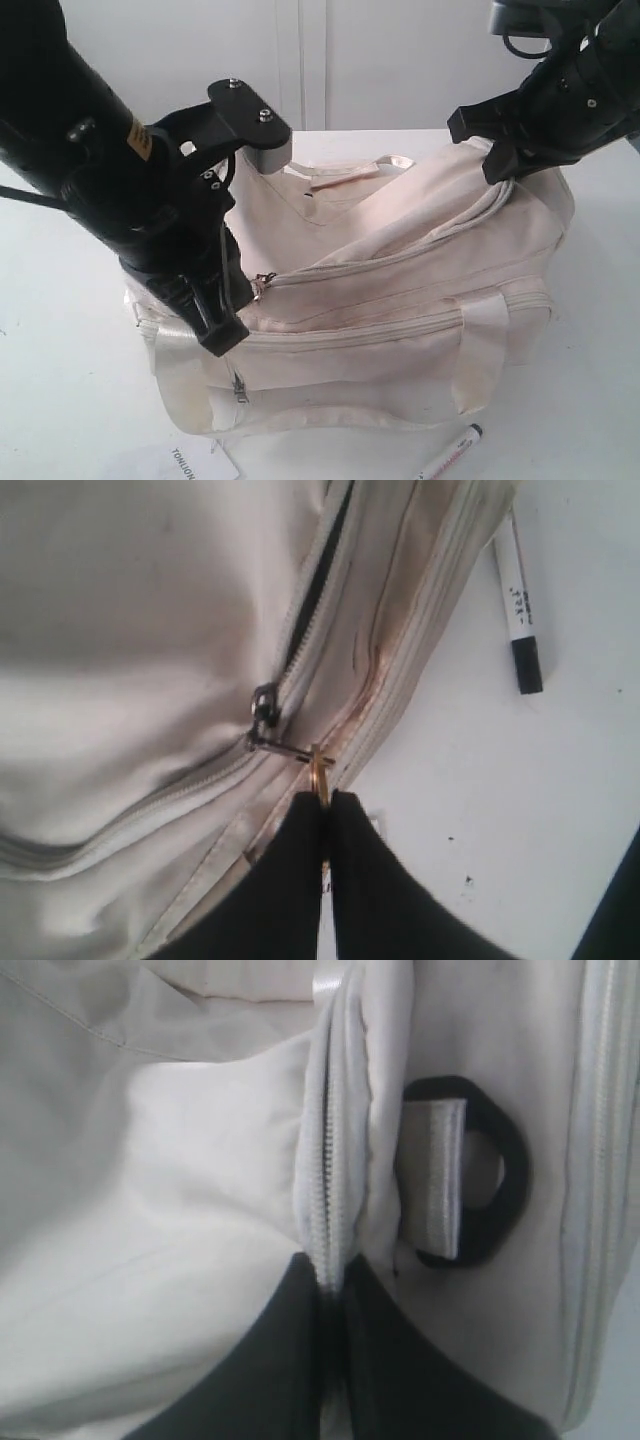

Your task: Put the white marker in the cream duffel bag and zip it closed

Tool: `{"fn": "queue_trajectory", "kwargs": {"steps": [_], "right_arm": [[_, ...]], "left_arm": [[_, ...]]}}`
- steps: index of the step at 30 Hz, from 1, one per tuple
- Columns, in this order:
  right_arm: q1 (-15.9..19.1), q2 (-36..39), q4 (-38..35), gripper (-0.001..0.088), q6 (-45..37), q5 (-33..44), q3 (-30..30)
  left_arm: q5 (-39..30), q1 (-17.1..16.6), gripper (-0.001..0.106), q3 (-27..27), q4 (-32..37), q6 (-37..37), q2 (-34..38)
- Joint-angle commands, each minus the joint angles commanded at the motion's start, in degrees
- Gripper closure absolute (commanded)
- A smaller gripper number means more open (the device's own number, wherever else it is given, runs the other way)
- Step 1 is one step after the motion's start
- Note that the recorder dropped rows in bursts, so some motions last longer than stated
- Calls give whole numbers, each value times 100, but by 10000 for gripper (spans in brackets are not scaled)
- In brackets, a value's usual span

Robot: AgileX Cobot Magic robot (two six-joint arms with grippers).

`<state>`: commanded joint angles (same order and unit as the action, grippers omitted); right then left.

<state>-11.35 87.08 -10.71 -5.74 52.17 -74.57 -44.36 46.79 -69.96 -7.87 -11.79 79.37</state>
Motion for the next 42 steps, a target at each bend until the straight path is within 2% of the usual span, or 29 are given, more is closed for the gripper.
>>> {"fn": "queue_trajectory", "kwargs": {"steps": [7,10,18,21,33,42], "right_arm": [[0,0,1,868,0,24,0],[0,0,1,868,0,34,0],[0,0,1,868,0,45,0],[0,0,1,868,0,45,0],[0,0,1,868,132,45,0],[0,0,-29,691,146,205,0]], "left_arm": [[259,-47,1053,0,-520,0,0],[273,-47,1053,0,-535,57,0],[296,-473,1053,0,-1145,131,0],[296,-566,1053,0,-1174,131,0],[296,-567,1053,0,-1186,131,0],[284,-567,1053,0,-1184,131,0]]}}
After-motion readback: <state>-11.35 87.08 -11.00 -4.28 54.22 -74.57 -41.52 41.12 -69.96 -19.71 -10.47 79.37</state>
